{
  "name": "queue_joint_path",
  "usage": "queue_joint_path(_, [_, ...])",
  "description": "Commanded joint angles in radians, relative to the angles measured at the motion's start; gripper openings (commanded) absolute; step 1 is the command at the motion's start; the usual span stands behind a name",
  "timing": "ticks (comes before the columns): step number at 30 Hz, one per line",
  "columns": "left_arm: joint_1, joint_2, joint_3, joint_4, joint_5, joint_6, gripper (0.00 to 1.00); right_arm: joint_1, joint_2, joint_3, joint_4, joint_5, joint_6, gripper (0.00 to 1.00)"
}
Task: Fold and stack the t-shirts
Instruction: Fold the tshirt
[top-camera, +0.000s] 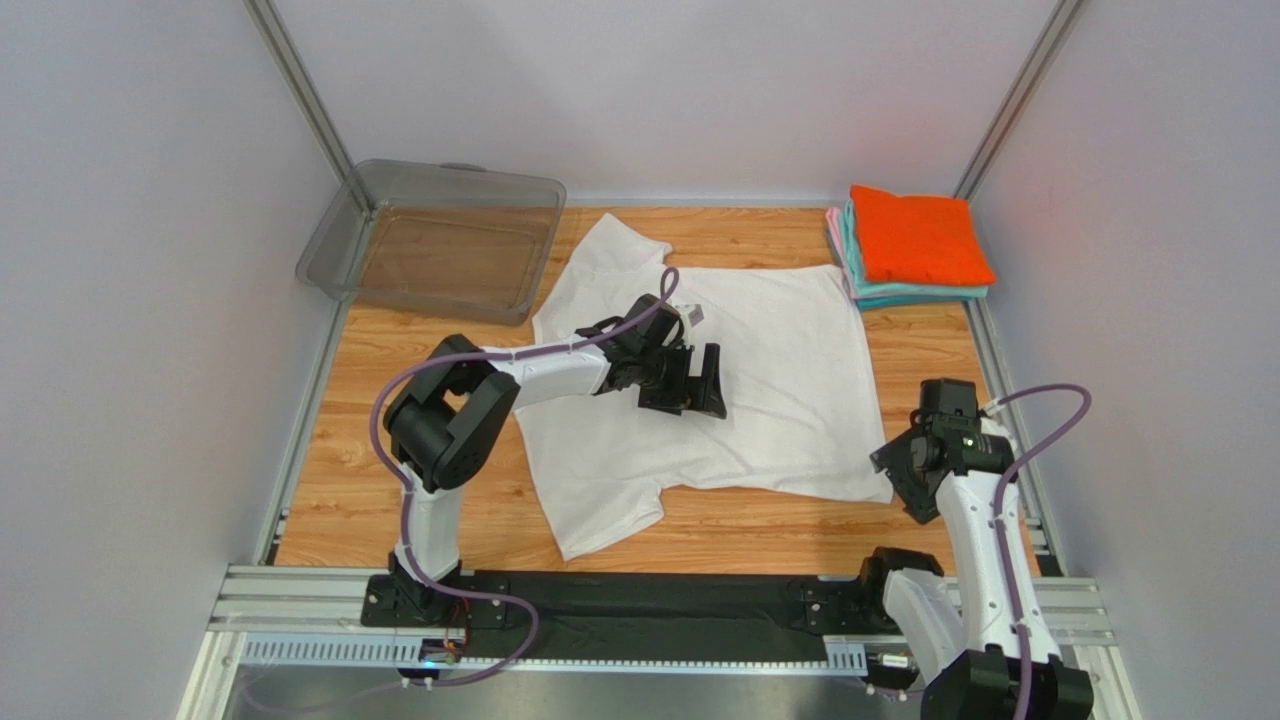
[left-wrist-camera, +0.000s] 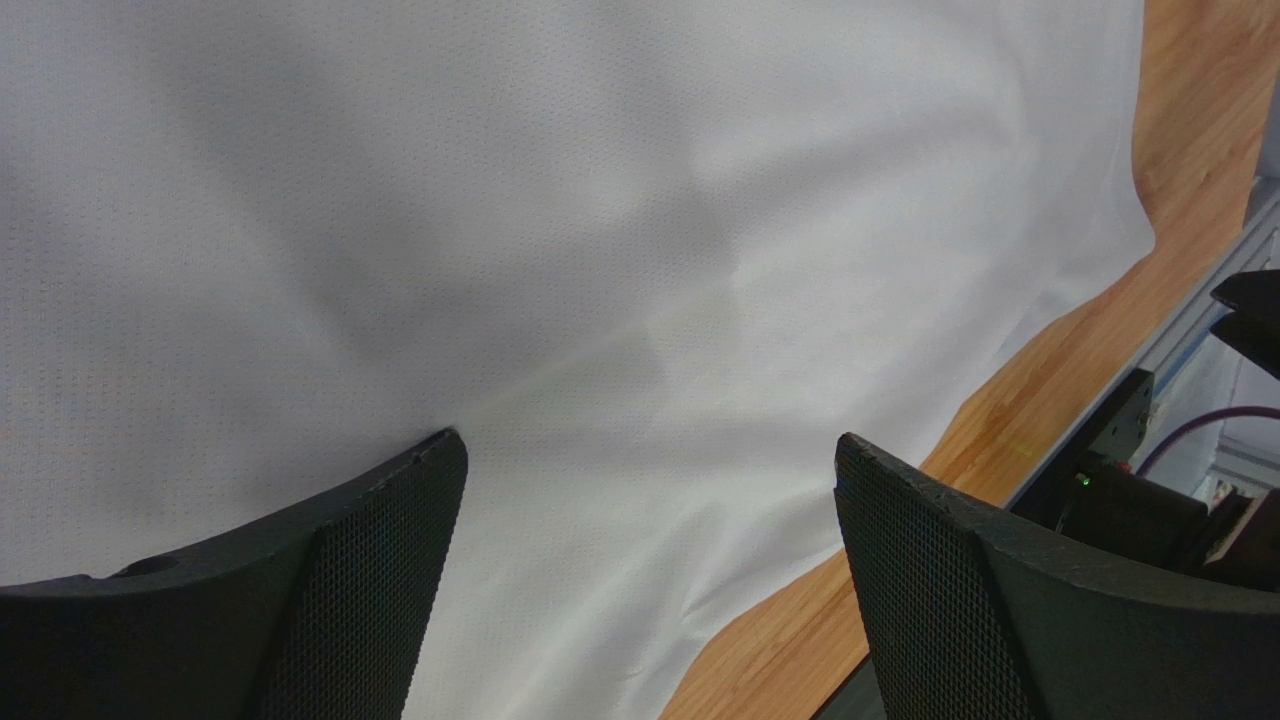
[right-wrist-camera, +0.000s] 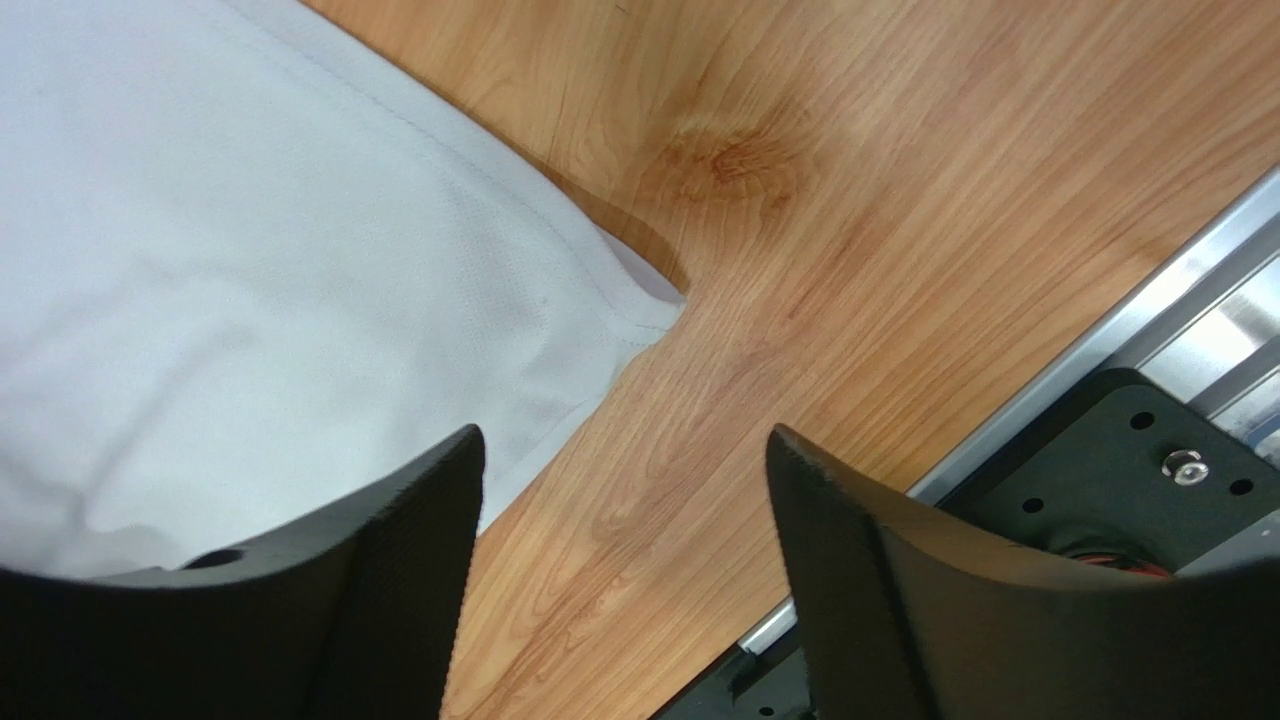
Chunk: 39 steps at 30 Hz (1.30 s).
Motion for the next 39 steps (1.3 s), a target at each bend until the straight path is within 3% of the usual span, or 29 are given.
queue_joint_path(1, [0.009, -0.010, -0.007, -0.059, -0.032, 0.034, 1.00, 0.004, -0.016, 0.058, 0.025, 0.016, -0.032, 0.73])
queue_joint_path(2, [0.008, -0.019, -0.007, -0.065, -0.032, 0.040, 1.00, 0.004, -0.013, 0.072, 0.036, 0.006, -0.052, 0.82])
queue_joint_path(3, [0.009, -0.041, -0.007, -0.070, -0.032, 0.043, 1.00, 0.004, -0.013, 0.099, 0.046, -0.021, -0.072, 1.00])
queue_joint_path(9, [0.008, -0.189, -0.020, -0.134, -0.076, 0.057, 1.00, 0.004, -0.053, 0.195, 0.100, -0.124, -0.172, 1.00])
queue_joint_path(13, [0.002, -0.346, -0.105, -0.180, -0.124, 0.026, 1.00, 0.002, -0.111, 0.172, 0.143, -0.110, -0.172, 1.00])
queue_joint_path(18, [-0.035, -0.628, -0.325, -0.260, -0.208, -0.052, 1.00, 0.002, -0.212, 0.101, 0.174, -0.096, -0.123, 1.00])
queue_joint_path(22, [-0.087, -0.884, -0.545, -0.329, -0.249, -0.227, 1.00, 0.002, -0.258, 0.051, 0.250, -0.236, -0.204, 1.00])
queue_joint_path(26, [-0.142, -1.148, -0.718, -0.436, -0.305, -0.392, 1.00, 0.002, -0.225, 0.025, 0.253, -0.250, -0.226, 1.00])
queue_joint_path(32, [-0.158, -1.286, -0.847, -0.556, -0.352, -0.538, 0.94, 0.002, -0.127, 0.006, 0.266, -0.317, -0.264, 1.00])
queue_joint_path(39, [-0.158, -1.179, -0.855, -0.585, -0.358, -0.554, 0.87, 0.002, -0.071, -0.009, 0.292, -0.322, -0.267, 1.00])
